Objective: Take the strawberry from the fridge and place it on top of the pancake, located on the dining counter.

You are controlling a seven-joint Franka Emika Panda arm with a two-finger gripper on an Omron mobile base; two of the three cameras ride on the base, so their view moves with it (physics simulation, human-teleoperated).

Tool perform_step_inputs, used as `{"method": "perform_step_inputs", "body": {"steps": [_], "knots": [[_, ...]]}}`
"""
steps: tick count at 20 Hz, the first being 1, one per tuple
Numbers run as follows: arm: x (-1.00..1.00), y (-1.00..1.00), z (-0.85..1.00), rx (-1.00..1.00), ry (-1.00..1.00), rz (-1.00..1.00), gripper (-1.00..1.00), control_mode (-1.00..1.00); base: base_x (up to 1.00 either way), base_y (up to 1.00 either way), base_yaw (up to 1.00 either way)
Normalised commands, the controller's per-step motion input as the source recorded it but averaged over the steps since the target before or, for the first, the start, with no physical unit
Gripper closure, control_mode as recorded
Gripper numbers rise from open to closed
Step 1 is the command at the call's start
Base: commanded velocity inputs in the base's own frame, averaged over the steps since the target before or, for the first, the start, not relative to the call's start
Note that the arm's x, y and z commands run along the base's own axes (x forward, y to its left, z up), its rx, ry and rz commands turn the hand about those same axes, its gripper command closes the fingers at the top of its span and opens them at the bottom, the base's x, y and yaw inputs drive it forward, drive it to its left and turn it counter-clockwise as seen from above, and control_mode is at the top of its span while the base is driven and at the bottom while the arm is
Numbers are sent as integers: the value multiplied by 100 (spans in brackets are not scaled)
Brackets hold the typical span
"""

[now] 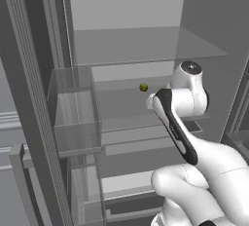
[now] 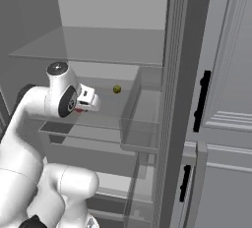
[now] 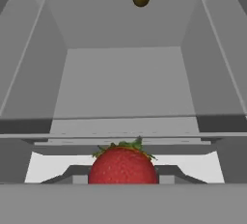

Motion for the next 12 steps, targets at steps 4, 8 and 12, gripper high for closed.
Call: {"method": "perform_step_inputs", "body": {"steps": [4,8,12], "knots": [[-92,0,66,0,1,0,100,-100,0,0,0],[-66,0,21,0,1,0,100,-100,0,0,0],[-34,2,0,-2,0,1,100,-100,0,0,0]]}}
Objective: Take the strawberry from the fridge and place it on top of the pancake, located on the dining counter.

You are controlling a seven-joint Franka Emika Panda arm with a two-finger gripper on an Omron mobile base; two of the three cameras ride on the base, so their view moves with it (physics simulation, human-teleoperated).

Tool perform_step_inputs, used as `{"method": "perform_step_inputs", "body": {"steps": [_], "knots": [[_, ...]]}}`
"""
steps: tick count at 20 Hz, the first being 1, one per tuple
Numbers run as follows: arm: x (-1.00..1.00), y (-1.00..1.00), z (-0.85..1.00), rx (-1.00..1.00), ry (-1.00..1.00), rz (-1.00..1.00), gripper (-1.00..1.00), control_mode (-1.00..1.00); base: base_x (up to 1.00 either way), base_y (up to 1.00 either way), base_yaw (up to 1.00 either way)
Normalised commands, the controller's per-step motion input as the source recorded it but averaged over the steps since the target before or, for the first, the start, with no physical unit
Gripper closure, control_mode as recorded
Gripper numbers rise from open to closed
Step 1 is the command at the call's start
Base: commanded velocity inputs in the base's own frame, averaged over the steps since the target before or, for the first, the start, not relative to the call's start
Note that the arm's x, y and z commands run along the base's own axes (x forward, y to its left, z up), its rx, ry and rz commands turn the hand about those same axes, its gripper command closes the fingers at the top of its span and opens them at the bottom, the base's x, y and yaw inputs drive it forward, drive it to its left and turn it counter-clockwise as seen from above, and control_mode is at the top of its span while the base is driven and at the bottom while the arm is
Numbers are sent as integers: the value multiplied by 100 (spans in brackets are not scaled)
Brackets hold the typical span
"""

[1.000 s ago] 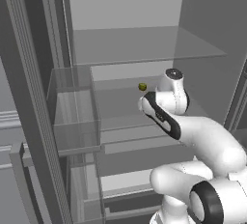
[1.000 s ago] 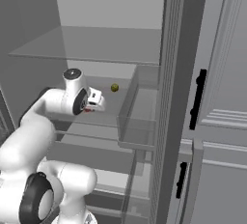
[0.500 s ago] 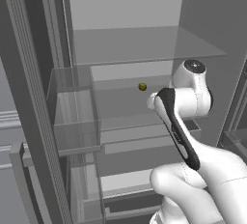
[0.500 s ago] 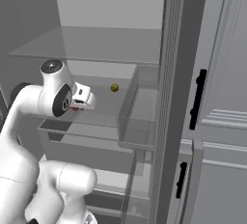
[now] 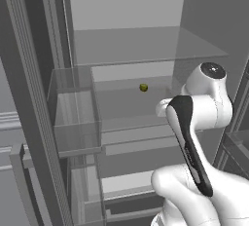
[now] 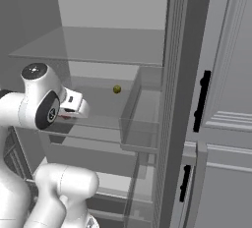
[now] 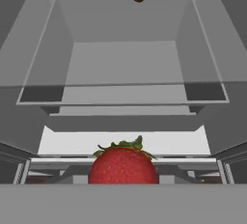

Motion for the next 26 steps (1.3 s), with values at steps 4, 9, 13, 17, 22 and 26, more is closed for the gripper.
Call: {"method": "perform_step_inputs", "body": {"steps": [4,9,13,17,22,26], "knots": [[-18,4,-2,-3,0,0,100,100,-19,0,0],[0,0,0,0,0,0,100,100,-99,0,6],[0,0,0,0,0,0,100,100,-100,0,21],[0,0,0,0,0,0,100,100,-100,0,29],[0,0,0,0,0,0,100,100,-100,0,33],[0,0,0,0,0,0,100,100,-100,0,38]]}}
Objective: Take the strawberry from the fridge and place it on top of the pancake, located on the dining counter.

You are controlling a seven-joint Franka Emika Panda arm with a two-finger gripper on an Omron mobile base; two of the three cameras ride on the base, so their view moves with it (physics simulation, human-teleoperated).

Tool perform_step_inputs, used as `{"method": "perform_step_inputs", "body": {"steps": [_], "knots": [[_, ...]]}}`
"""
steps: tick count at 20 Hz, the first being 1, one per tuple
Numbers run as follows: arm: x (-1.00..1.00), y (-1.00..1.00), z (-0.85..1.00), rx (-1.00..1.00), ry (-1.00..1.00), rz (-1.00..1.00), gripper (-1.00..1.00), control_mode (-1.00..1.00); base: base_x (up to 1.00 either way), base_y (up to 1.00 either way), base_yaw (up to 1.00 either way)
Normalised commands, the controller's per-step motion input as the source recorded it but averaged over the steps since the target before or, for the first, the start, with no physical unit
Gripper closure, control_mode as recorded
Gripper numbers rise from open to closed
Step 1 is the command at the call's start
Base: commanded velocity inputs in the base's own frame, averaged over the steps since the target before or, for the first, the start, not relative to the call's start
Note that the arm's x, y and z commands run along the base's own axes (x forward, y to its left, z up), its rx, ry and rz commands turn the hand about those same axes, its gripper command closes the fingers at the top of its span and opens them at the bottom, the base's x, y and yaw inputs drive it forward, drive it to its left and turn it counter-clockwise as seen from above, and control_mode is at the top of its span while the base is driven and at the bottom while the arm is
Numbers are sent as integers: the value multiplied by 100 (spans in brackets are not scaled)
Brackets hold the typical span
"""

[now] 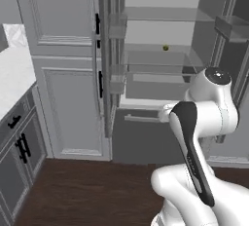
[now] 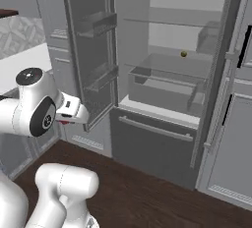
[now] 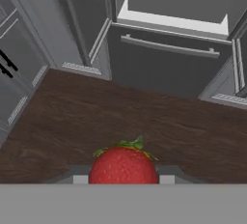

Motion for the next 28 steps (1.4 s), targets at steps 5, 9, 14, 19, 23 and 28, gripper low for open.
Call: {"method": "perform_step_inputs", "body": {"steps": [5,9,14,19,23,28], "knots": [[0,0,0,0,0,0,100,100,-100,0,42],[0,0,0,0,0,0,100,100,-100,0,45],[0,0,0,0,0,0,100,100,-99,0,50],[0,0,0,0,0,0,100,100,-85,0,58],[0,0,0,0,0,0,100,100,-71,0,60],[0,0,0,0,0,0,100,100,-54,0,63]]}}
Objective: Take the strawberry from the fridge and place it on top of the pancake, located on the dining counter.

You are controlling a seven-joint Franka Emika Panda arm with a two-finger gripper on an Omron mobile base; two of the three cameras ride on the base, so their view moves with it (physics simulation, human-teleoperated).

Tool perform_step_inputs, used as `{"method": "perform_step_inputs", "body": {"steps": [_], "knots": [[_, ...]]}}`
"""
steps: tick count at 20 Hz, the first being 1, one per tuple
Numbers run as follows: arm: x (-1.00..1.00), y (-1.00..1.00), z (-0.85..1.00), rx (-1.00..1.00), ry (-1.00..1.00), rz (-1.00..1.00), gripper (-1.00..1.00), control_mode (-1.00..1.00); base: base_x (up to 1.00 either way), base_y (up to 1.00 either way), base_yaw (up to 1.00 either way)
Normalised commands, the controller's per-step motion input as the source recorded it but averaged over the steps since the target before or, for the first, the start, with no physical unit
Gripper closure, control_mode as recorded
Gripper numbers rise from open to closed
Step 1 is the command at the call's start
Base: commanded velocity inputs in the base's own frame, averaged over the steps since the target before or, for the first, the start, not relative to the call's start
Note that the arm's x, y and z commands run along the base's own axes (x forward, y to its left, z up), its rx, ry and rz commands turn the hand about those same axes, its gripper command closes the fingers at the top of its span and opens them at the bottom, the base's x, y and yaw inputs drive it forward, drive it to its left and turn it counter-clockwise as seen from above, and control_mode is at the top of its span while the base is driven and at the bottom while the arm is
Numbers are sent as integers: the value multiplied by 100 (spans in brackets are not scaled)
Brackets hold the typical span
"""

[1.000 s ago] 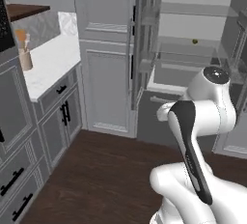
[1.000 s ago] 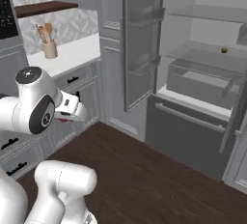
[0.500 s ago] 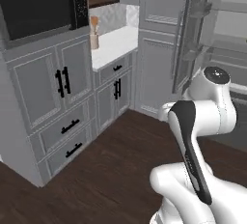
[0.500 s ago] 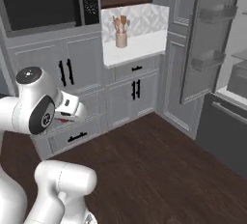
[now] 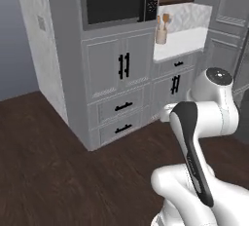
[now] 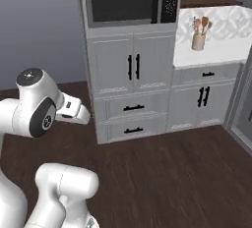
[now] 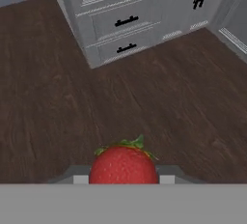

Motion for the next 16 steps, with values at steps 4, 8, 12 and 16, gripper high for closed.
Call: {"method": "perform_step_inputs", "body": {"steps": [4,8,12,16], "knots": [[0,0,0,0,0,0,100,100,-41,0,65],[0,0,0,0,0,0,100,100,-32,0,66],[0,0,0,0,0,0,100,100,-24,1,66],[0,0,0,0,0,0,100,100,-3,1,62]]}}
